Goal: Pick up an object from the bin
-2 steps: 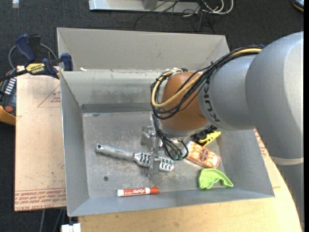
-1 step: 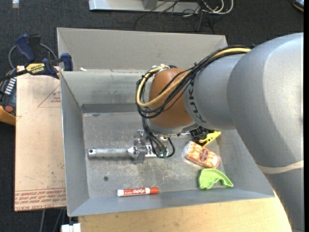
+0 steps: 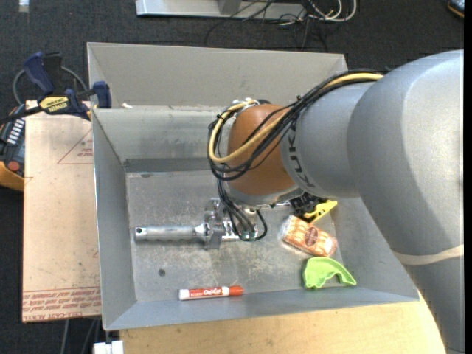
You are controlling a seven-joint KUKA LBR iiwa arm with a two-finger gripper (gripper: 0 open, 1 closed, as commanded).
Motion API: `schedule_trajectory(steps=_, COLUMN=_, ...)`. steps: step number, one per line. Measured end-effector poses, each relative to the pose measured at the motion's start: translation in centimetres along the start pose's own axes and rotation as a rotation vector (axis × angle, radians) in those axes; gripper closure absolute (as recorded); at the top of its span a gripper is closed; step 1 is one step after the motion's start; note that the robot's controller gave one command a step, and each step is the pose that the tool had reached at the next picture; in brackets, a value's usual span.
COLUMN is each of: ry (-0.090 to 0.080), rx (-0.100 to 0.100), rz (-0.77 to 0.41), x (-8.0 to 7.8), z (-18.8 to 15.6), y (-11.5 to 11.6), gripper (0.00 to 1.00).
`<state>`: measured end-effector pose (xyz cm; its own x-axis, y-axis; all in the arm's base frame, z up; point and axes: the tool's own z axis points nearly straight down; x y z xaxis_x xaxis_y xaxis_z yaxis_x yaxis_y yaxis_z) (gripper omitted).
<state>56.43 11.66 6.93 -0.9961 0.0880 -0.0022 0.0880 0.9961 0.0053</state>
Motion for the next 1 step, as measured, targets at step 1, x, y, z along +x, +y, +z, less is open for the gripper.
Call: schedule_trajectory(steps=1, ry=0.002, rx=0.0, rz=0.0, x=0.05, z=-0.13, y=-0.01, gripper=1.0)
